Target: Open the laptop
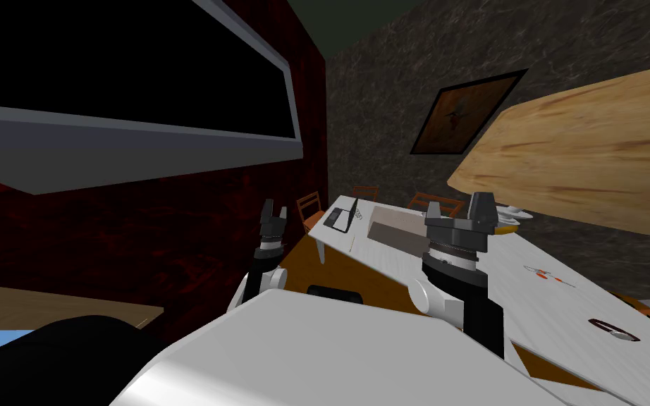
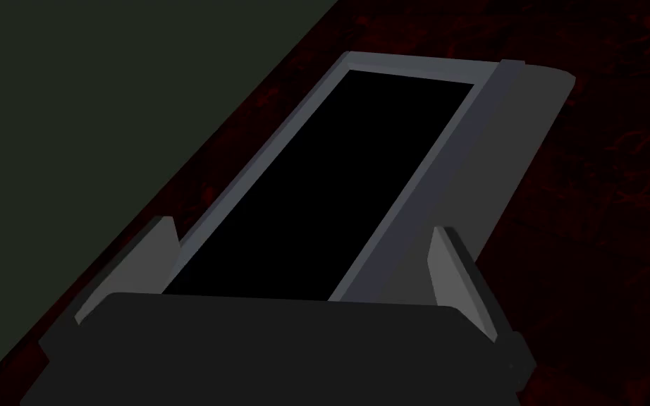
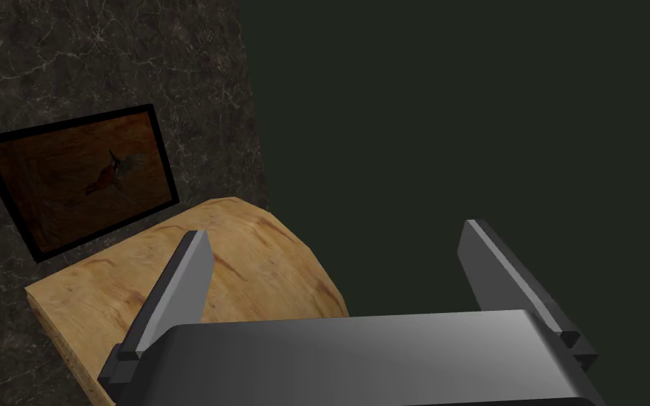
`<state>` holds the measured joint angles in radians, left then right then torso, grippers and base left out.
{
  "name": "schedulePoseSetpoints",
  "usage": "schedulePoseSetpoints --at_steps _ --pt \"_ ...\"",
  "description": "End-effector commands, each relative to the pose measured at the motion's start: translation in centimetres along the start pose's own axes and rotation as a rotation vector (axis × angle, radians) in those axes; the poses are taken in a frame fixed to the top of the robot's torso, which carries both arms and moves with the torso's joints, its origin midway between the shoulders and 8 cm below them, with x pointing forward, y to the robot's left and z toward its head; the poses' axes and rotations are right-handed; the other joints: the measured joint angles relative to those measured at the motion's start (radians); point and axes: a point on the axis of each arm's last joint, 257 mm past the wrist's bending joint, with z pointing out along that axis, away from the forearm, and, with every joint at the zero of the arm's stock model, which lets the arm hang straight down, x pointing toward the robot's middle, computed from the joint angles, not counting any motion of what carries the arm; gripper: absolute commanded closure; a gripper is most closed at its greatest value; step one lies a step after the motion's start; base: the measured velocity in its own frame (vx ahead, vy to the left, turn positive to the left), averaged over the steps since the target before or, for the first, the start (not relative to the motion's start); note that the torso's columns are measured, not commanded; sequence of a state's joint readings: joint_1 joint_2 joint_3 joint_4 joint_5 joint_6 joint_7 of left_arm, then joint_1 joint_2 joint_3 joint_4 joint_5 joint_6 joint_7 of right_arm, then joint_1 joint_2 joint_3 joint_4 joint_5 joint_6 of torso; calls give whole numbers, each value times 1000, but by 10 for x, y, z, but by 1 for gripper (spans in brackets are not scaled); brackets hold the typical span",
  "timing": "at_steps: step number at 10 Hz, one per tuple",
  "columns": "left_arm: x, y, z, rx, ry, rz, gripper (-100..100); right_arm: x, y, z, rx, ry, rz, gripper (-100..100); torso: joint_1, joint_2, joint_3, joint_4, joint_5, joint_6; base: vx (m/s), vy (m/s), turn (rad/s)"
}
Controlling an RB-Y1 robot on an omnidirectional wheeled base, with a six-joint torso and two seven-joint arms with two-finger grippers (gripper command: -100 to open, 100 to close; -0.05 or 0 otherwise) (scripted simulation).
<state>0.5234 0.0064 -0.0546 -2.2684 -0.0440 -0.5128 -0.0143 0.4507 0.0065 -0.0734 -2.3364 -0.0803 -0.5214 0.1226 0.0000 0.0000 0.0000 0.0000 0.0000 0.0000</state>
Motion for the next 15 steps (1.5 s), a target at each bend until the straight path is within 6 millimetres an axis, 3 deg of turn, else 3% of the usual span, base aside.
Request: schedulePoseSetpoints --at_steps 1,9,10,12,15 --pt "0 0 0 0 0 0 0 0 0 0 0 0 0 0 0 40 -82 41 0 0 0 0 0" --pt "0 0 0 0 0 0 0 0 0 0 0 0 0 0 0 618 -1234 617 0 0 0 0 0" --pt "3 3 0 -9 29 17 -100 0 0 0 0 0 0 0 0 691 -1382 691 0 0 4 -16 -31" --pt "8 10 1 -29 69 46 -100 0 0 0 0 0 0 0 -1 735 -1470 734 0 0 -8 -41 -50" --pt "12 27 5 -75 115 101 -100 0 0 0 0 0 0 0 -1 738 -1476 738 0 0 -5 -68 -75"
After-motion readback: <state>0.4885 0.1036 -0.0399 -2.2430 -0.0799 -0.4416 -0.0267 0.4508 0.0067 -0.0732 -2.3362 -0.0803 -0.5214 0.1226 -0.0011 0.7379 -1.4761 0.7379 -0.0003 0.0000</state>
